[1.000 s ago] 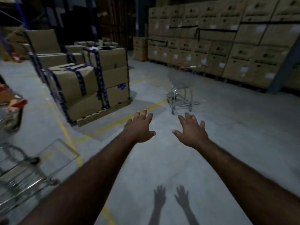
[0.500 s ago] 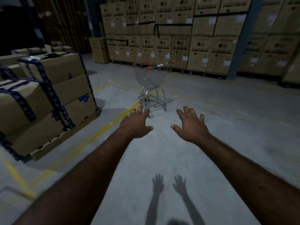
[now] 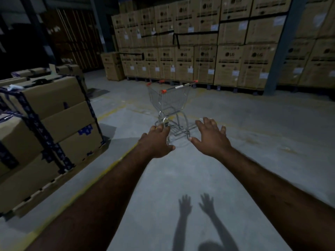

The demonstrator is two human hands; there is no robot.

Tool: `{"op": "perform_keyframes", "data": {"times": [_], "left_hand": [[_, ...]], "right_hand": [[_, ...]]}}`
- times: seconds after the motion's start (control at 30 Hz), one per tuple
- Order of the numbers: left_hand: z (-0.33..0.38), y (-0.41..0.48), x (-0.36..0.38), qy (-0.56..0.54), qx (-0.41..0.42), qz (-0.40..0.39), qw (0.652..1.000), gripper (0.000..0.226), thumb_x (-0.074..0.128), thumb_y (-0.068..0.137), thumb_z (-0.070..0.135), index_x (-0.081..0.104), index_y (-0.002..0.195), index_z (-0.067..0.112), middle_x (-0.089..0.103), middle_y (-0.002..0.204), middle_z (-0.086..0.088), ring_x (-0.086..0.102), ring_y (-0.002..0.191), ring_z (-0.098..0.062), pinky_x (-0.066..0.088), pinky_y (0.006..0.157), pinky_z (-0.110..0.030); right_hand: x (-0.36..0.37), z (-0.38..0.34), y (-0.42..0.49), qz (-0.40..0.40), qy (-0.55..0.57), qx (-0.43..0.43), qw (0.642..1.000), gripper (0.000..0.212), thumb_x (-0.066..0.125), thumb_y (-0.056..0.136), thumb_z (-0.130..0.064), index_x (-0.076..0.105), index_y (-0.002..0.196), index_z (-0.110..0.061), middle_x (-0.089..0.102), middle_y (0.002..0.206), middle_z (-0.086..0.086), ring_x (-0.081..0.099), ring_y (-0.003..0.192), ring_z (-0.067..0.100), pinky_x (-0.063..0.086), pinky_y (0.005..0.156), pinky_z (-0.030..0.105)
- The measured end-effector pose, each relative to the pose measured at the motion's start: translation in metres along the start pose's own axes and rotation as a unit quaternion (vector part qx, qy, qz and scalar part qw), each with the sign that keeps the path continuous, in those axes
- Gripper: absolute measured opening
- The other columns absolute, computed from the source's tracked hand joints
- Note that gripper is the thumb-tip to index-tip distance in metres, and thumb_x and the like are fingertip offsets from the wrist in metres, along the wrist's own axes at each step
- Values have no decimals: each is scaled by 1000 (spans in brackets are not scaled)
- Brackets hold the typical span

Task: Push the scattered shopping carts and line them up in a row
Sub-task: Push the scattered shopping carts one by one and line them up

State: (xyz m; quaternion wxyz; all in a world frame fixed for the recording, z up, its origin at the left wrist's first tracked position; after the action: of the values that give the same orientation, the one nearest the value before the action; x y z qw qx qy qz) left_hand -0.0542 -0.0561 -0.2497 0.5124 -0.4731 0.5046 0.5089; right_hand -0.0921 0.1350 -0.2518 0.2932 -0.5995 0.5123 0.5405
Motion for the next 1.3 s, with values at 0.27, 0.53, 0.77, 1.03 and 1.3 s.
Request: {"op": "perform_keyframes", "data": {"times": [0.27, 0.53, 0.77, 1.03, 1.3], "left_hand": [[-18, 183, 0, -2, 20, 19, 1000, 88, 58, 93, 58, 14, 160, 23, 6, 169, -5, 12, 153, -29, 30, 115, -58], [-60, 401, 10, 7, 36, 46, 998, 90, 55, 95, 54, 9, 160, 14, -2, 169, -7, -2, 155, -31, 16, 120, -56], [-76, 561, 29, 18, 43, 31, 998, 94, 56, 94, 55, 3, 161, 17, -12, 169, -6, -13, 154, -32, 7, 121, -58], [-93, 741, 61, 43, 5, 28, 999, 97, 59, 92, 56, 4, 161, 15, -7, 169, -6, -8, 154, -34, 12, 121, -58], [-117, 900, 66, 10, -67, 10, 998, 95, 57, 93, 59, 6, 161, 16, -5, 169, -5, -6, 154, -33, 14, 121, -59]], "right_hand": [[17, 38, 170, 15, -20, -13, 1000, 75, 50, 98, -56, 22, 159, -24, 10, 169, 6, 5, 155, 28, 7, 120, 64], [44, 81, 363, 16, -61, -15, 998, 80, 48, 99, -57, 15, 162, -21, 4, 171, 6, -1, 156, 27, -1, 122, 58], [71, 134, 502, -6, -74, -9, 997, 81, 46, 99, -60, 12, 162, -22, 2, 171, 7, -2, 156, 28, -1, 122, 61], [115, 198, 685, -19, -64, -36, 997, 83, 48, 99, -59, 10, 163, -23, 1, 171, 7, -3, 156, 28, 0, 121, 62], [133, 238, 866, -45, -54, -117, 991, 82, 53, 98, -55, 13, 162, -23, 2, 170, 7, 0, 156, 29, 1, 119, 63]]}}
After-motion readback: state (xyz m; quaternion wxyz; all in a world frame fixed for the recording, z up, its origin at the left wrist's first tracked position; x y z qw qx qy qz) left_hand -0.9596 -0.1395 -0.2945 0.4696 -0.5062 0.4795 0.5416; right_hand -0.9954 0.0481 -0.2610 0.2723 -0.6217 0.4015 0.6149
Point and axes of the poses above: each hand's wrist, its own y-axis towards the middle knuckle, its own x-axis out of the palm, z = x × y, the point moved 7 cm from there along y, towards the middle knuckle
